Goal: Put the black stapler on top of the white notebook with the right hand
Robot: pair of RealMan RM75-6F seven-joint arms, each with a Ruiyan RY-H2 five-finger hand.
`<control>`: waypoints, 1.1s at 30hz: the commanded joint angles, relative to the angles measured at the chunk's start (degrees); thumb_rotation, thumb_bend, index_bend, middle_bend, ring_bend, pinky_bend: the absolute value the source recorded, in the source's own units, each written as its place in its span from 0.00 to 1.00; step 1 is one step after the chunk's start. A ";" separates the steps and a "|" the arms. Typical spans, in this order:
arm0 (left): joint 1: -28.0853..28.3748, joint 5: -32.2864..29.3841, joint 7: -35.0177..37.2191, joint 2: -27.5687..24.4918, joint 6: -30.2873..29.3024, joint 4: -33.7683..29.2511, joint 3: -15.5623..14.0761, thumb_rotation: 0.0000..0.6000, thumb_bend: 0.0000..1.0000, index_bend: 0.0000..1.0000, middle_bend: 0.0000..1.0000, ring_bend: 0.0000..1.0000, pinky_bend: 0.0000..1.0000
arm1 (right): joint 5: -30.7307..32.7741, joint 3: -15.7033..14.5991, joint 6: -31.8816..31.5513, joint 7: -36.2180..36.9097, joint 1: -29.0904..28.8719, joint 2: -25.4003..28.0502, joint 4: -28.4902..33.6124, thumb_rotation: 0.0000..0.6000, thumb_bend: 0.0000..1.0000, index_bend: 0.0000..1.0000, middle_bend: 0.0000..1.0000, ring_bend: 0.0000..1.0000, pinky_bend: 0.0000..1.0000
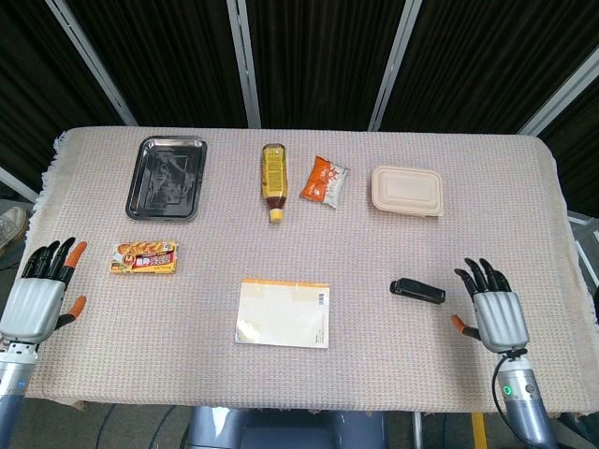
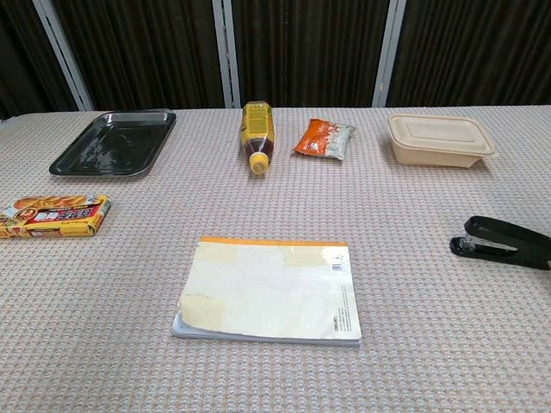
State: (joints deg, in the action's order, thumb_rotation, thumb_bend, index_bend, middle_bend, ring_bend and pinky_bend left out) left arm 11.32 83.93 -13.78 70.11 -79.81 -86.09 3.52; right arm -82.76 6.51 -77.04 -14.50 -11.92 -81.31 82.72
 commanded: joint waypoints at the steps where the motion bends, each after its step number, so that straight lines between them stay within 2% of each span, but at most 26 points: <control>1: -0.04 -0.37 0.30 -0.12 0.19 0.08 -0.02 1.00 0.32 0.00 0.00 0.00 0.09 | 1.30 0.76 1.97 -2.12 -1.89 -2.81 -1.18 1.00 0.17 0.21 0.14 0.11 0.22; 7: 0.52 -1.61 1.27 -0.53 2.33 0.13 -0.11 1.00 0.32 0.00 0.00 0.00 0.09 | 3.07 2.19 4.40 -5.30 -4.89 -8.37 -4.36 1.00 0.17 0.21 0.14 0.12 0.26; 11: 0.92 -2.28 1.63 -0.50 3.27 0.52 0.04 1.00 0.32 0.00 0.00 0.00 0.10 | 4.36 2.99 5.74 -5.63 -6.21 -10.18 -5.79 1.00 0.17 0.22 0.14 0.13 0.27; 24: 1.67 -2.89 2.35 -0.58 4.46 0.91 0.13 1.00 0.32 0.00 0.00 0.00 0.10 | 7.05 3.92 9.19 -1.88 -9.03 -15.01 -13.85 1.00 0.20 0.24 0.16 0.17 0.31; 33: 2.01 -3.33 2.40 -0.54 5.06 1.02 0.07 1.00 0.32 0.00 0.00 0.00 0.10 | 6.18 3.04 8.69 2.91 -9.06 -16.60 -18.90 1.00 0.24 0.38 0.27 0.30 0.41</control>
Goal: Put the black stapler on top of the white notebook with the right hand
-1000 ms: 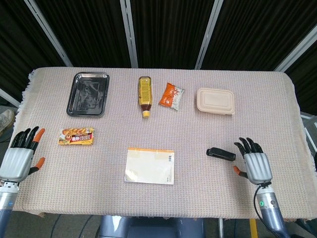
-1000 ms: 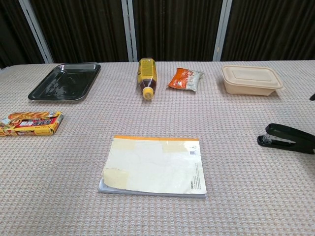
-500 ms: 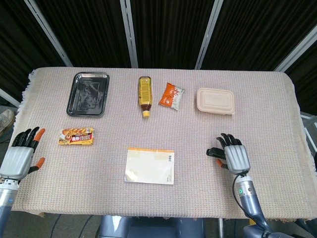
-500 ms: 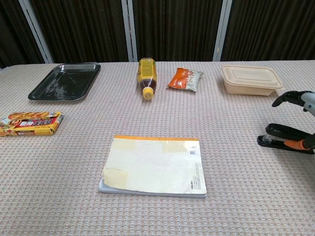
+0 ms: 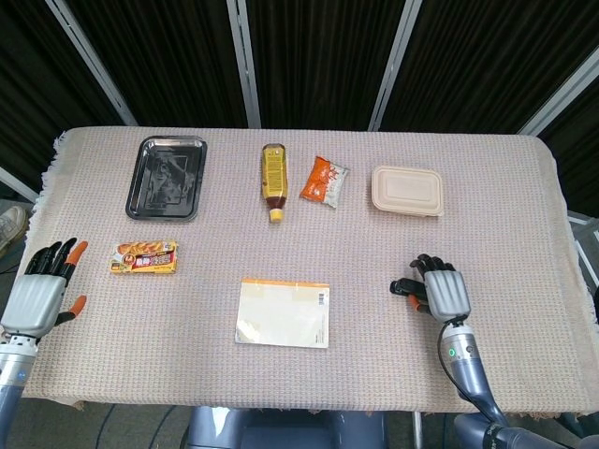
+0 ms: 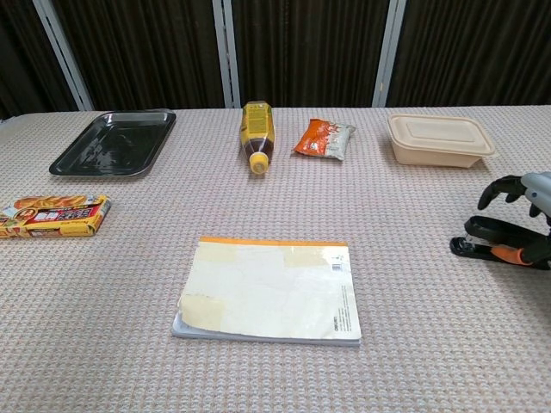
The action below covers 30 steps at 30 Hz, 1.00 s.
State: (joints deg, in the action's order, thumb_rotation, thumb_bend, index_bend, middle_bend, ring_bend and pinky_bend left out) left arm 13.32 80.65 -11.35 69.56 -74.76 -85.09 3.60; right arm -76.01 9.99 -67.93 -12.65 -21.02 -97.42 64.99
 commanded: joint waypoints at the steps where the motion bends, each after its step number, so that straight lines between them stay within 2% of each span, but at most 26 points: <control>1: 0.02 -0.16 -0.07 0.03 0.08 0.05 -0.01 1.00 0.32 0.00 0.00 0.00 0.10 | -0.87 -0.65 -0.59 1.52 0.06 -0.62 -1.71 1.00 0.24 0.39 0.28 0.31 0.42; 10: 0.23 -0.57 -0.75 0.20 0.60 -0.02 -0.24 1.00 0.32 0.00 0.00 0.00 0.10 | -1.76 -1.55 -1.68 4.66 0.68 -1.02 -4.09 1.00 0.30 0.55 0.40 0.44 0.54; 17: 0.31 -0.23 -0.97 0.07 0.48 -0.47 -0.50 1.00 0.32 0.00 0.00 0.00 0.10 | -1.85 -2.03 -1.11 4.32 0.44 -1.03 -4.53 1.00 0.37 0.63 0.46 0.52 0.64; 22: 0.30 -0.26 -0.50 -0.10 0.42 -0.41 -0.49 1.00 0.32 0.00 0.00 0.00 0.10 | -2.26 -2.30 -1.74 3.59 0.45 -1.21 -4.60 1.00 0.42 0.67 0.50 0.63 0.73; 30: 0.41 -0.20 -0.07 -0.18 0.45 -0.34 -0.54 1.00 0.32 0.00 0.00 0.00 0.10 | -3.98 -2.44 -4.58 1.52 0.46 -0.78 -2.05 1.00 0.44 0.68 0.52 0.65 0.76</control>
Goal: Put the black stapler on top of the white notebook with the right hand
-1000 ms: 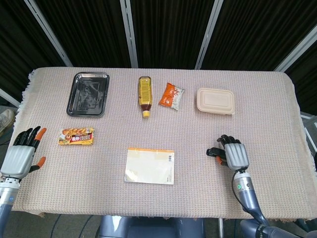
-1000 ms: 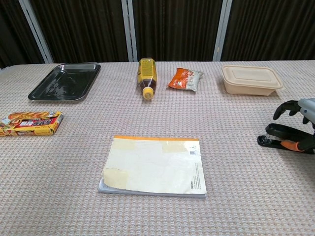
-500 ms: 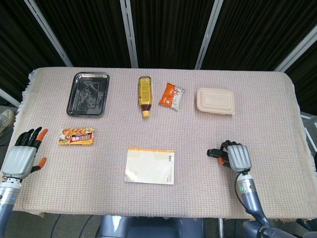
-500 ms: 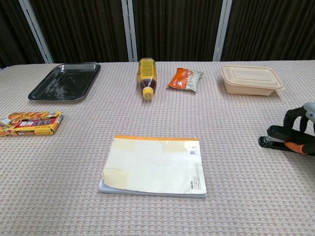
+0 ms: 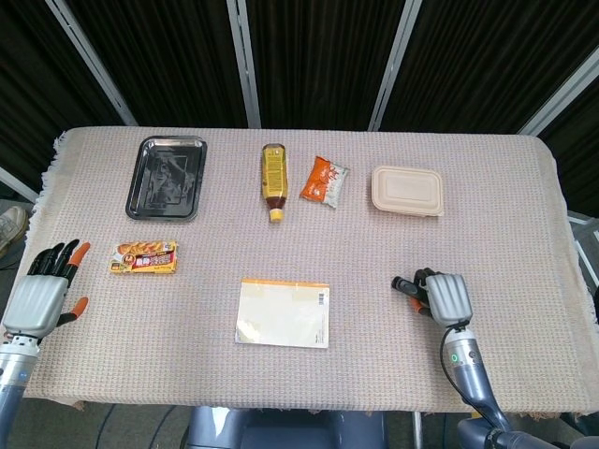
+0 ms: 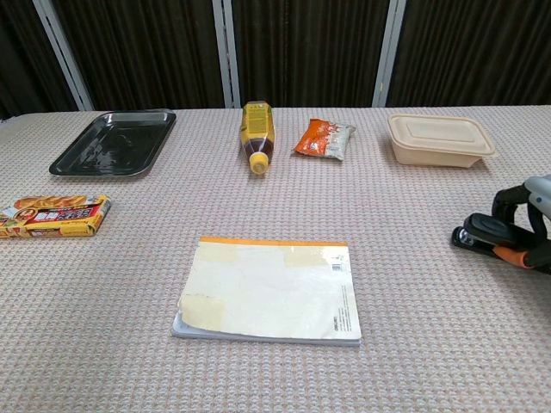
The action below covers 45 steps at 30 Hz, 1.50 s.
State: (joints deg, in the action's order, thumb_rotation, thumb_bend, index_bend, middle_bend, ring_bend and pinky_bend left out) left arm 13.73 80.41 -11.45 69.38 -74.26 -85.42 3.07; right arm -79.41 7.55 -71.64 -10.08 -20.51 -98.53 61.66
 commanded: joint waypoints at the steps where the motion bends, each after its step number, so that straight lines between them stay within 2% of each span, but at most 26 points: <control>1: 0.02 0.06 0.04 0.00 -0.06 -0.03 -0.02 1.00 0.32 0.00 0.00 0.00 0.10 | -0.81 0.01 -1.28 -1.77 -0.08 0.62 2.30 1.00 0.44 0.68 0.52 0.65 0.76; 12: 0.72 -0.57 -0.44 0.44 1.13 0.47 0.09 1.00 0.32 0.00 0.00 0.00 0.10 | -2.40 -0.64 -3.32 -9.47 -0.10 3.76 16.46 1.00 0.44 0.68 0.52 0.65 0.76; 21: 0.48 -1.25 -1.97 0.84 0.41 0.19 0.26 1.00 0.32 0.00 0.00 0.00 0.10 | -3.58 -2.27 -1.48 -19.66 -1.92 0.87 25.52 1.00 0.44 0.68 0.52 0.65 0.75; 32: 0.06 -2.00 -0.68 0.10 0.20 -0.14 0.43 1.00 0.32 0.00 0.00 0.00 0.10 | -1.07 0.04 3.96 -26.25 -6.72 -4.82 26.64 1.00 0.44 0.68 0.52 0.65 0.76; 45: 0.44 -3.53 1.30 -0.23 1.52 0.99 1.09 1.00 0.32 0.00 0.00 0.00 0.10 | 4.03 3.43 10.15 -29.82 -12.89 -11.76 23.10 1.00 0.44 0.68 0.52 0.65 0.76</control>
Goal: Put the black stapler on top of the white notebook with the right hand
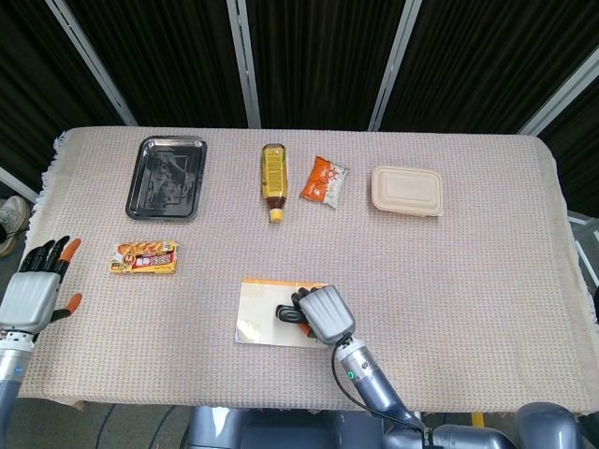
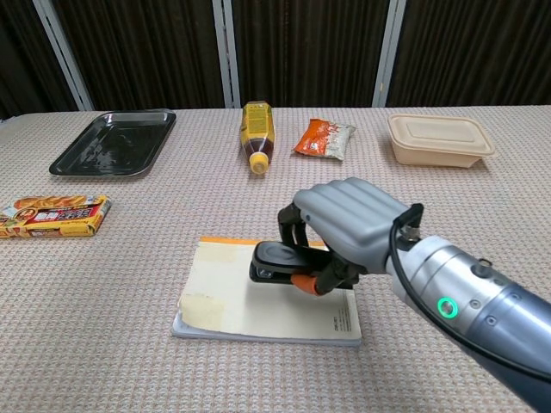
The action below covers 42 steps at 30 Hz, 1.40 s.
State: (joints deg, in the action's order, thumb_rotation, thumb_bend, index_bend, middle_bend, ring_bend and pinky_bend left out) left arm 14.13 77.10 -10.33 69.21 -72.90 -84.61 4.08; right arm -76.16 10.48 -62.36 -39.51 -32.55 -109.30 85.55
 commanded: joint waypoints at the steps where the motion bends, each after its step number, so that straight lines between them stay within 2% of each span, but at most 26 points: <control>1: 0.05 -0.32 0.31 -0.07 0.20 0.25 0.14 1.00 0.32 0.00 0.00 0.00 0.10 | 1.25 0.70 1.37 -0.40 -1.31 -1.53 -1.26 1.00 0.44 0.68 0.52 0.65 0.76; 16: 0.46 -0.65 2.19 -0.35 1.16 1.27 0.32 1.00 0.32 0.00 0.00 0.00 0.10 | 4.54 1.70 3.54 -1.18 -5.30 -7.05 -7.18 1.00 0.44 0.68 0.52 0.65 0.76; 25: 0.52 -0.22 3.00 -0.50 1.04 1.41 0.25 1.00 0.32 0.00 0.00 0.00 0.10 | 5.19 1.51 2.79 -1.51 -6.10 -8.29 -7.74 1.00 0.43 0.66 0.50 0.64 0.76; 27: 0.52 -0.17 3.08 -0.51 1.01 1.40 0.22 1.00 0.32 0.00 0.00 0.00 0.10 | 5.54 1.42 2.65 -1.74 -6.12 -8.39 -7.77 1.00 0.41 0.59 0.47 0.62 0.75; 30: 0.55 -0.25 3.27 -0.50 1.06 1.50 0.27 1.00 0.32 0.00 0.00 0.00 0.10 | 6.12 1.25 2.61 -1.28 -5.92 -8.05 -6.93 1.00 0.37 0.36 0.38 0.54 0.71; 31: 0.57 -0.27 3.30 -0.48 1.07 1.52 0.29 1.00 0.32 0.00 0.00 0.00 0.10 | 5.96 1.18 2.52 -0.96 -5.90 -7.87 -6.71 1.00 0.36 0.26 0.33 0.49 0.66; 34: 0.56 -0.19 3.37 -0.45 0.95 1.60 0.30 1.00 0.32 0.00 0.00 0.00 0.10 | 6.23 0.70 2.58 -0.89 -5.69 -6.80 -5.48 1.00 0.32 0.05 0.19 0.37 0.54; 36: 0.54 0.02 3.48 -0.47 0.79 1.53 0.25 1.00 0.32 0.00 0.00 0.00 0.10 | 6.73 0.55 2.63 -1.38 -5.60 -6.02 -4.35 1.00 0.31 0.00 0.13 0.31 0.50; 42: 0.46 0.58 3.91 -0.52 0.39 1.49 0.11 1.00 0.32 0.00 0.00 0.00 0.10 | 6.73 -0.53 0.82 -3.41 -4.84 -3.41 -0.23 1.00 0.30 0.00 0.04 0.22 0.45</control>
State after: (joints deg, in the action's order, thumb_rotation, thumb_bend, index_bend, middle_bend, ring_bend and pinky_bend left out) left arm 14.60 77.67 -6.43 68.69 -72.51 -83.13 4.20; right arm -69.42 10.33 -60.94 -42.29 -37.69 -113.40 84.48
